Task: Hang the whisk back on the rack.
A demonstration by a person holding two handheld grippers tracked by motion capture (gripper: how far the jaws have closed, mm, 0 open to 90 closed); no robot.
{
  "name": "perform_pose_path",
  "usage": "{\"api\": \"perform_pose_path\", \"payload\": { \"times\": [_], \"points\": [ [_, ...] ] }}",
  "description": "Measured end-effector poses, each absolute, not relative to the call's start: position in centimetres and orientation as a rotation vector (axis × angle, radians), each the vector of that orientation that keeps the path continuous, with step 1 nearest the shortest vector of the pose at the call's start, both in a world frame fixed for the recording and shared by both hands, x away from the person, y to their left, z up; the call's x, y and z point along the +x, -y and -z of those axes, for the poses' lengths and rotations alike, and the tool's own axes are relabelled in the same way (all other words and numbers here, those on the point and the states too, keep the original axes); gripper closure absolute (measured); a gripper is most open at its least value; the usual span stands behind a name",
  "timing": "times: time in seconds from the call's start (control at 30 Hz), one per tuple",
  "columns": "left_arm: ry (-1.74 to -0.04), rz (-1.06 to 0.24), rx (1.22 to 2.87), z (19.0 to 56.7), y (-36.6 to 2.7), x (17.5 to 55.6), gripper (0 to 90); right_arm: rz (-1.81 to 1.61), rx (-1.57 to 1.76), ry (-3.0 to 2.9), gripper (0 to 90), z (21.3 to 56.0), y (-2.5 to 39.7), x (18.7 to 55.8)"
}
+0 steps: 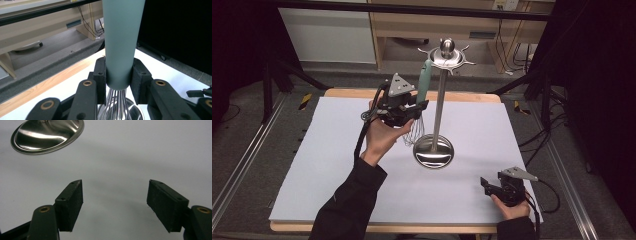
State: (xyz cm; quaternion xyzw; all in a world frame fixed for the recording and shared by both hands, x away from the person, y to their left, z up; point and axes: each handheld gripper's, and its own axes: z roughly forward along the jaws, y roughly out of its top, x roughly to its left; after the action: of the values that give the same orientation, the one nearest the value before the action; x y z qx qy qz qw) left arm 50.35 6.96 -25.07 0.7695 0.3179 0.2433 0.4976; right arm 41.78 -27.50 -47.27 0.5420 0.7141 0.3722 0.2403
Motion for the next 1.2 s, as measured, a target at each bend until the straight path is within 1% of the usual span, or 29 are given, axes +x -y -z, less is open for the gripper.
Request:
{"api": "perform_pose_path", "payload": {
  "times": [0.6, 1.03, 1.1, 1.2],
  "points": [
    [-0.739, -0.611, 1.775, 26.4, -6.4, 51.0, 68.6, -1.019, 1.486, -1.957, 29.1, 47.3, 27.5, 41.8],
    [-0.738, -0.643, 1.773, 26.6, -6.3, 51.1, 68.1, -1.02, 1.484, -1.956, 28.6, 47.3, 27.5, 41.8],
    [-0.745, -0.648, 1.769, 26.6, -6.3, 51.1, 66.1, -1.018, 1.484, -1.958, 28.5, 47.3, 27.5, 41.8],
    [-0.745, -0.653, 1.768, 26.6, -6.5, 51.1, 60.1, -1.02, 1.485, -1.958, 28.4, 47.3, 27.5, 41.8]
  ]
}}
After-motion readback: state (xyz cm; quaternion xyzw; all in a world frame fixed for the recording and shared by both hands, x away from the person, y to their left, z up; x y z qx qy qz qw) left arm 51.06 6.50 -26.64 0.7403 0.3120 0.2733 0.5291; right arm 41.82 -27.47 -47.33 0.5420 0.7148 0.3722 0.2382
